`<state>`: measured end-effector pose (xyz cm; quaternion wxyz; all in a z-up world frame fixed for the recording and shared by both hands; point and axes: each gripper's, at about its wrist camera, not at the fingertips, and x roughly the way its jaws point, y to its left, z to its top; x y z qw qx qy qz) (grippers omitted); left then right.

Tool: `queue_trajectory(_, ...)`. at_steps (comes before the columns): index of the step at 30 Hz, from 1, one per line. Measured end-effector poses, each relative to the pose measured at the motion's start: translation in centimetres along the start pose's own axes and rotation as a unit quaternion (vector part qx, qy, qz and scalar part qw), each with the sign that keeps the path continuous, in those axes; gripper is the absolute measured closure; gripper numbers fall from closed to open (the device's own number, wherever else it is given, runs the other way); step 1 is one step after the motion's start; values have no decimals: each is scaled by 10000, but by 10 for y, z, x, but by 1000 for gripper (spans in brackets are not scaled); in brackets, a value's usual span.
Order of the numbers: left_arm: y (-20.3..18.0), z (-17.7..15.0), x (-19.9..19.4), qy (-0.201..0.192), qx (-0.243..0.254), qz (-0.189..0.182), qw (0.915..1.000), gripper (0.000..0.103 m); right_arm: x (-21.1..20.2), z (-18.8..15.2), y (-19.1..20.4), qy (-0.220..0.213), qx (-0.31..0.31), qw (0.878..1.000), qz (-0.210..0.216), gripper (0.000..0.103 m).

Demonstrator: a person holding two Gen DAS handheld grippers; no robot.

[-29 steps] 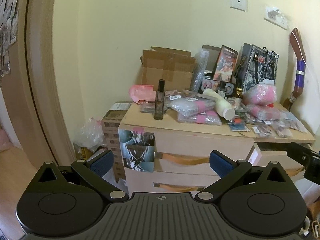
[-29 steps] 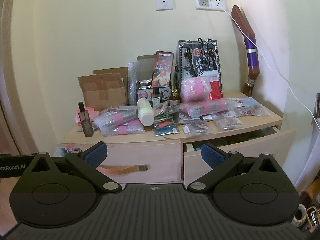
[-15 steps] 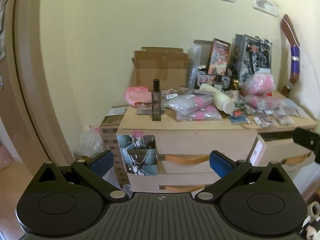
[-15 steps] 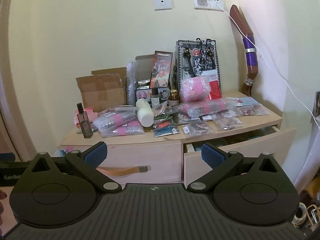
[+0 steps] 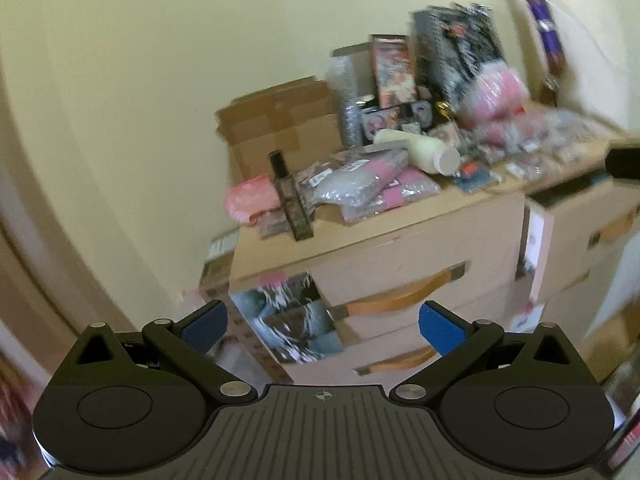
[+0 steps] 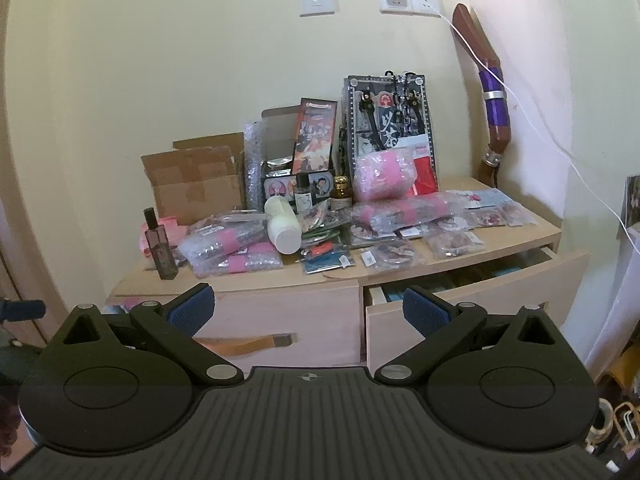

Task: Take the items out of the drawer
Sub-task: 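Roll the left tool and bring it toward the dresser drawers, then move the left gripper onto the orange strap handle of the drawer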

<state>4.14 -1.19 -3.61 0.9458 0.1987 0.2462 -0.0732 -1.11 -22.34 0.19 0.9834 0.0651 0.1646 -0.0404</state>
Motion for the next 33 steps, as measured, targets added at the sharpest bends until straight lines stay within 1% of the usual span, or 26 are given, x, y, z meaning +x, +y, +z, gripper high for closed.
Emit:
queue_trajectory(4,-7,1,14,-6,653,-82,9978,0,-3,-2,-4,2,64,10000,-64,0)
queue_trajectory(6,-9,-1,21,-28,948,-151,9954,0,3,-2,-2,28,82,9999,-106,0)
queue_trajectory(8,-13,-5,28,-121,1373,-184,9903,0,3,-3,-3,48,128,9998,-135,0)
queue_trajectory(10,-16,-8,36,-213,1795,-217,9833,0,0,-4,-4,57,176,9997,-160,0)
queue_trajectory(12,-23,-10,42,-327,2228,-217,9741,0,-3,-6,-6,58,210,9996,-191,0)
queue_trajectory(14,-36,-15,48,-520,2788,-152,9588,0,-6,-8,-7,61,237,9994,-231,0)
queue_trajectory(16,-43,-22,55,-665,3247,-123,9434,0,6,-4,-3,86,262,9991,-324,0)
queue_trajectory(19,-53,-31,65,-825,3790,-135,9216,0,3,-6,-7,80,283,9988,-392,0)
queue_trajectory(21,-59,-36,74,-867,4049,-168,9101,0,5,-5,-7,105,327,9984,-445,0)
queue_trajectory(26,-77,-46,96,-842,4500,-204,8888,0,3,-6,-10,98,410,9975,-572,0)
queue_trajectory(28,-84,-51,103,-864,4606,-196,8832,0,5,-5,-9,118,422,9971,-626,0)
queue_trajectory(33,-97,-57,119,-867,4811,-153,8722,0,5,-9,-11,179,459,9962,-720,0)
